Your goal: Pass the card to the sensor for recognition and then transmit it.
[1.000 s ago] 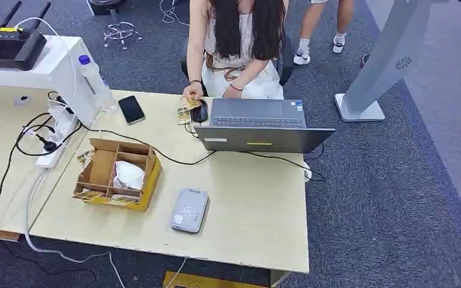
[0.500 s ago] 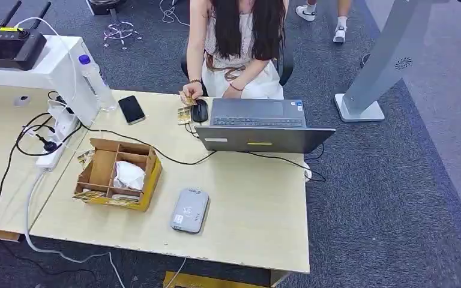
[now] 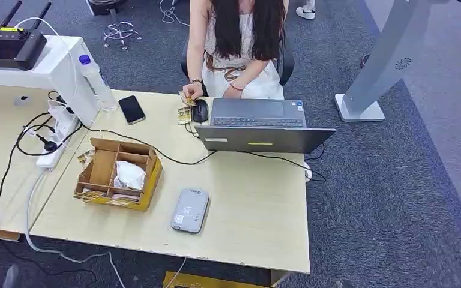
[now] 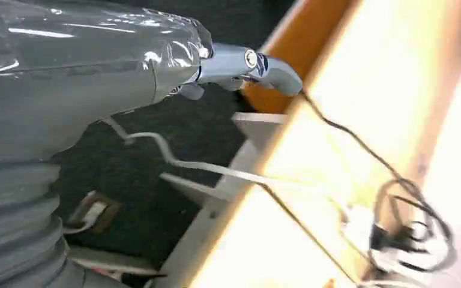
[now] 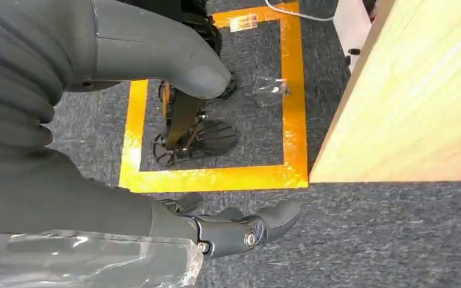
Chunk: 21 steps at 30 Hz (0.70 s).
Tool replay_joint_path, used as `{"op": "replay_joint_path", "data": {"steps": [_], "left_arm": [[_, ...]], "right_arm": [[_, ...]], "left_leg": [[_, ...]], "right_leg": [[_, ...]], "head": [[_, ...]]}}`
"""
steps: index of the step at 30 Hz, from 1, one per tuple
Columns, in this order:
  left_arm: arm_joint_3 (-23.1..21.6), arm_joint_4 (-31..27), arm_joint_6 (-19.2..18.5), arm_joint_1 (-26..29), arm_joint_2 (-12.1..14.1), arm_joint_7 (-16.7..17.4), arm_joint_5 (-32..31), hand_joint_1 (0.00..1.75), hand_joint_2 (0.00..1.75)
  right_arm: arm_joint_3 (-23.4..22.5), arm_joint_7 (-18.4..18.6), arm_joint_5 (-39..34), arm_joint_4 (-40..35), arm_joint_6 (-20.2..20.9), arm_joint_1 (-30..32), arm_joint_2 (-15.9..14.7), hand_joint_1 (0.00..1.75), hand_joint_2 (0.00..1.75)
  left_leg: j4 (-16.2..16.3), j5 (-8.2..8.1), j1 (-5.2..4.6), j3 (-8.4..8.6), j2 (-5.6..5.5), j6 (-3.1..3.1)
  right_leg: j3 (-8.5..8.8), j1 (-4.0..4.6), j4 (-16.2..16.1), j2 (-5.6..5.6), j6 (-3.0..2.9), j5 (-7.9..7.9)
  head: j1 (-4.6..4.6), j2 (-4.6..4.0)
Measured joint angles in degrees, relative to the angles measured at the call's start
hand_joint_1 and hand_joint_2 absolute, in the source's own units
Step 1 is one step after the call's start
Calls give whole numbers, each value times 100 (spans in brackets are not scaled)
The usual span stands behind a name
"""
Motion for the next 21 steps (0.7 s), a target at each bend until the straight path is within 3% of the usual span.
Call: {"op": "replay_joint_path", "data": {"steps": [6,21], "left_arm": [[-370,-247,582,-435,20,37,-883,0,175],[-1685,-220,1576,-1774,278,783,-3279,0,175]], "right_arm": [[-57,-4,201,39,2,-106,52,0,175],[-66,72,557,114,2,-294,184,0,175]], "left_leg": [[1,6,0,4,-1,-3],[4,9,1,5,1,-7]], "right_leg": [[2,0,0,0,-2,3],[1,0,4,5,-5,8]], "head": [[0,0],[-2,0]]}}
